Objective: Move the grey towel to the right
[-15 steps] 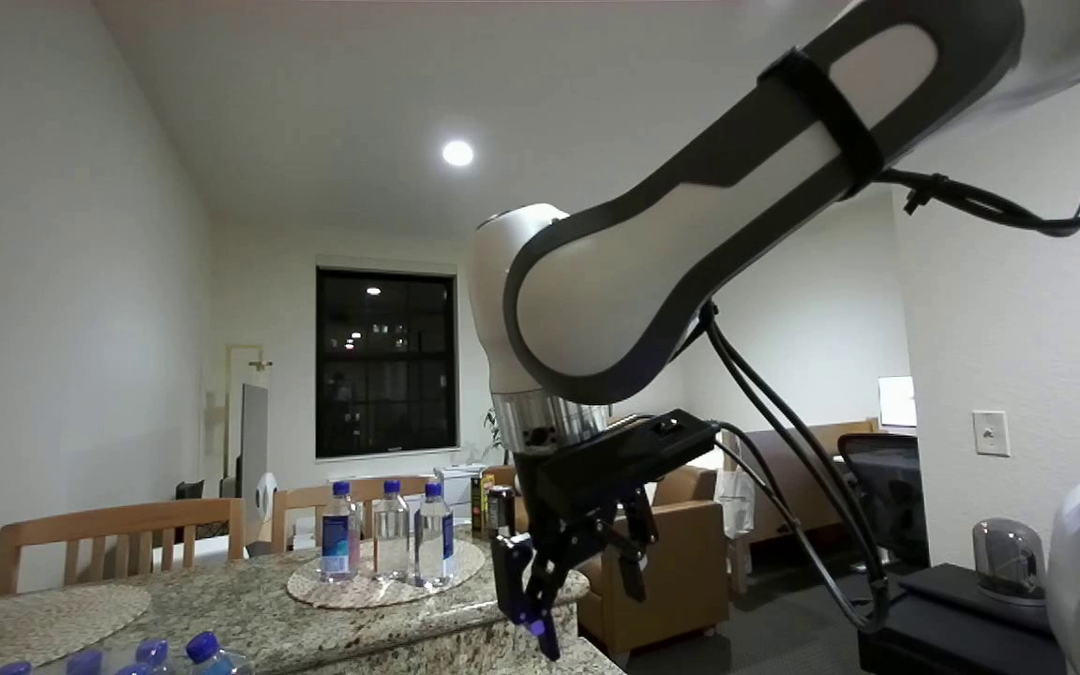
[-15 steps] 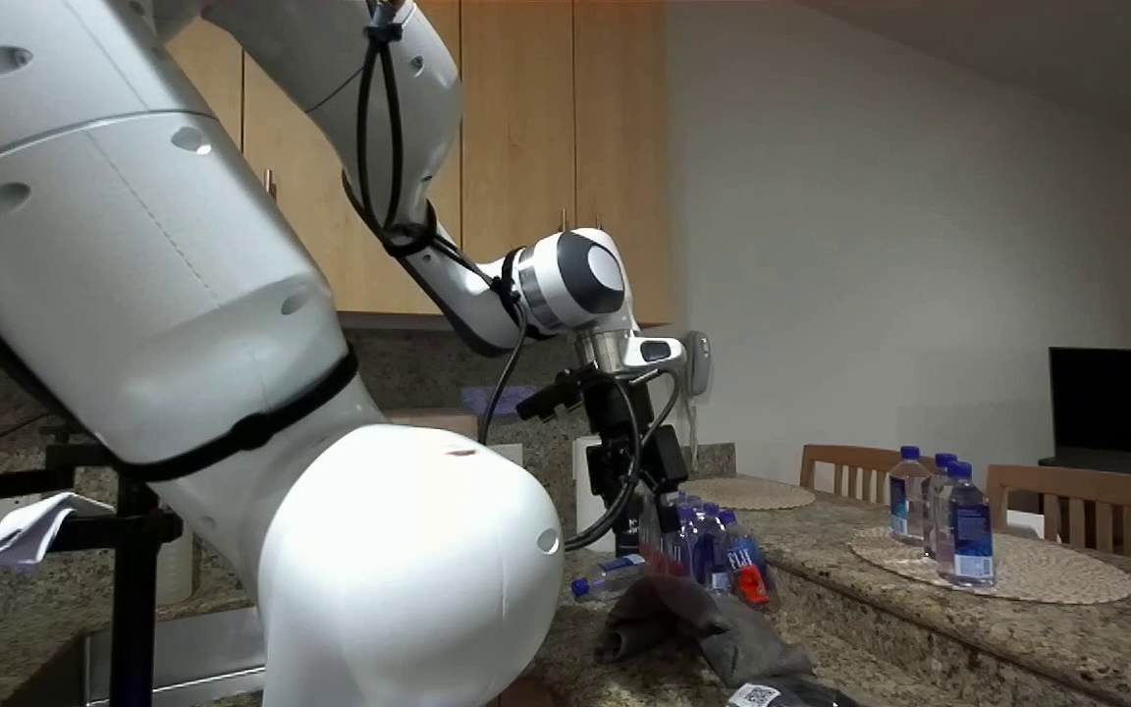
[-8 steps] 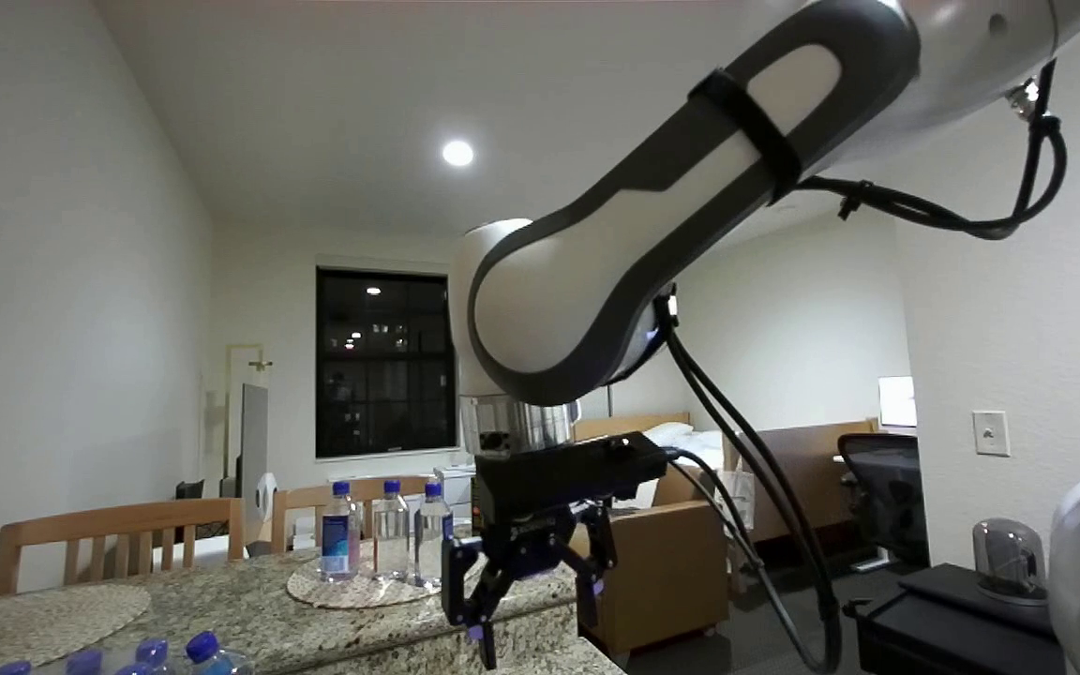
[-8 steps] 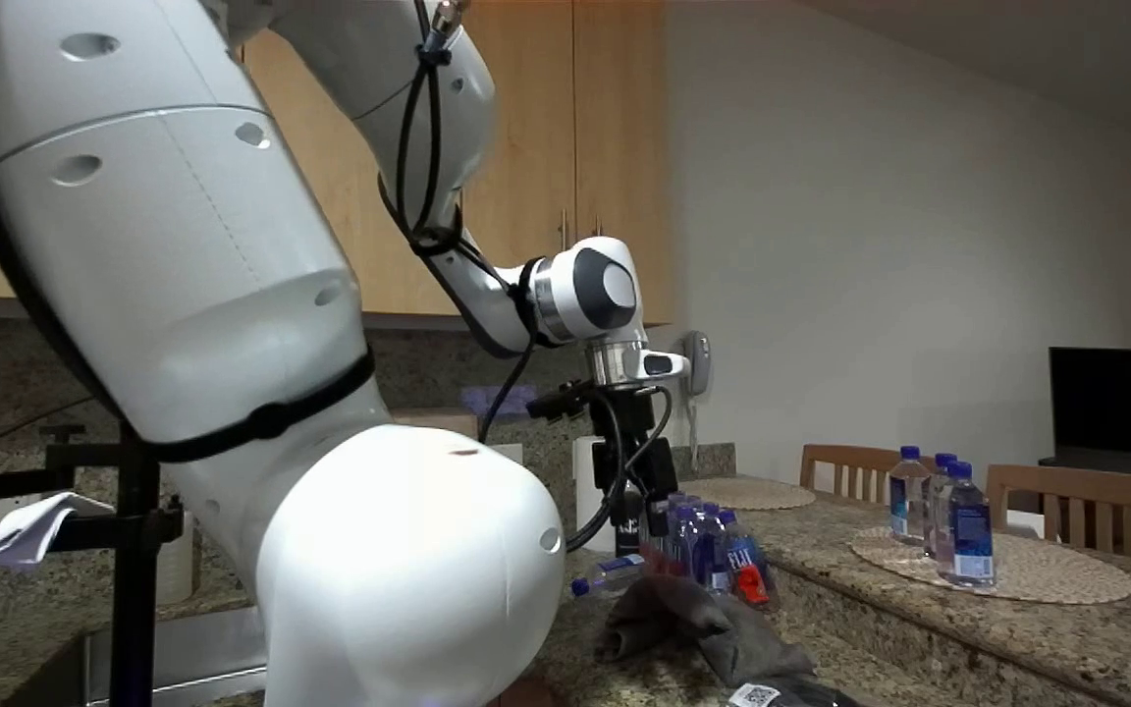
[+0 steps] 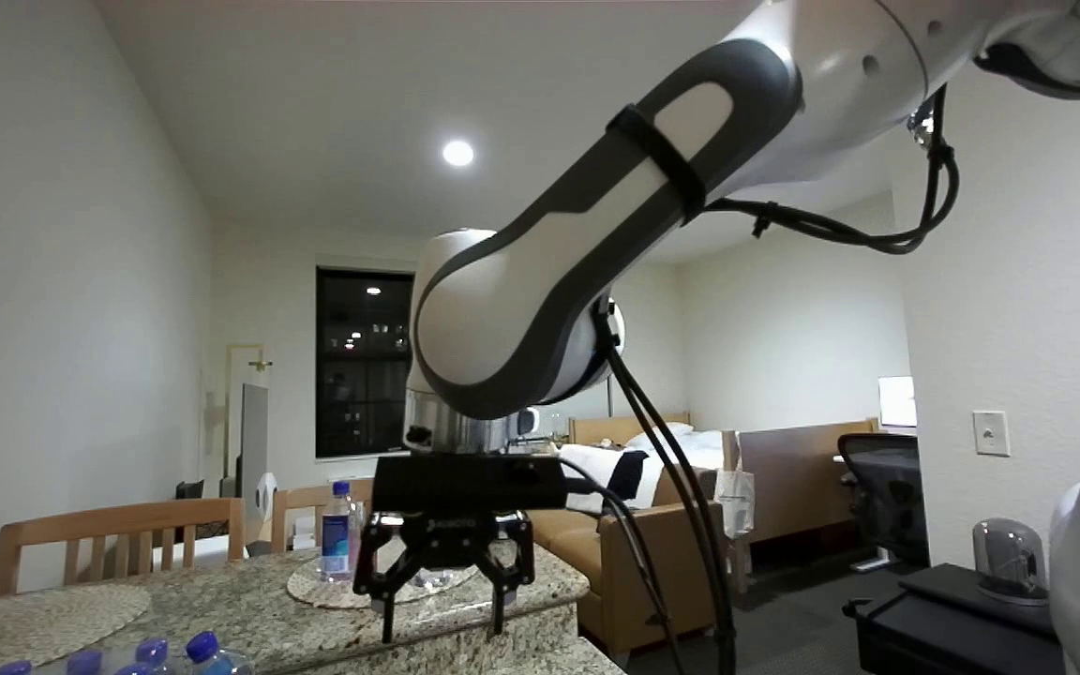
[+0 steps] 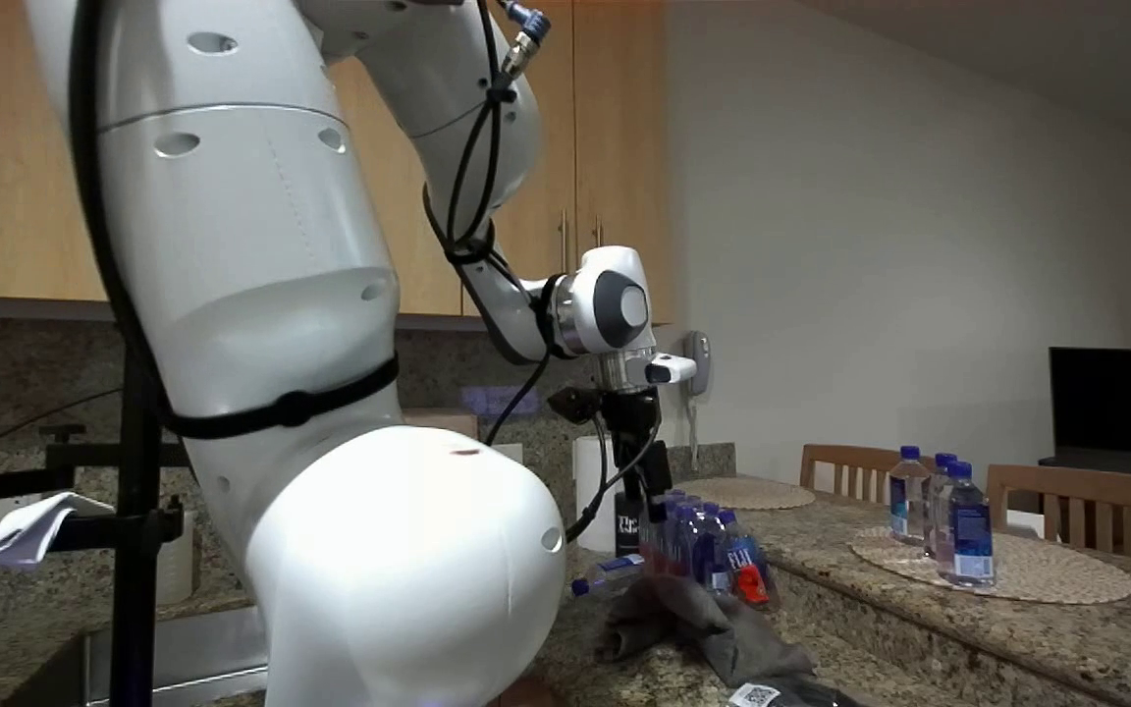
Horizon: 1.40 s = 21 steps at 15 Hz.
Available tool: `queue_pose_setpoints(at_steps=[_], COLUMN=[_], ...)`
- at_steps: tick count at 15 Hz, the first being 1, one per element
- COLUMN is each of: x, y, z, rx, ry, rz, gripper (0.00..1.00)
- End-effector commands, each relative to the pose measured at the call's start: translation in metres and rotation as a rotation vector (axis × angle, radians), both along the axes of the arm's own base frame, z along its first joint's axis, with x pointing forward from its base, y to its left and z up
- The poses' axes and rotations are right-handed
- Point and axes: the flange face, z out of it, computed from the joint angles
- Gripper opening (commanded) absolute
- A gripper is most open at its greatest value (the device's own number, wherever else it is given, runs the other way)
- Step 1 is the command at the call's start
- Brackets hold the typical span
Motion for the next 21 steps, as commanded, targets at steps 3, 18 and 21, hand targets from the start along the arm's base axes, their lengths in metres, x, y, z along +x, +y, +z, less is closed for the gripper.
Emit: queue_pose_setpoints(at_steps=[3, 18, 21], x=[0.026, 0.043, 0.038], y=[0.038, 0.079, 0.08], z=[-0.012, -0.008, -0.018], rx=[0.072, 0.038, 0.038], ry=[-0.02, -0.129, -0.116], rz=[0.026, 0.101, 0.052], gripper=[1.0, 1.0, 1.0])
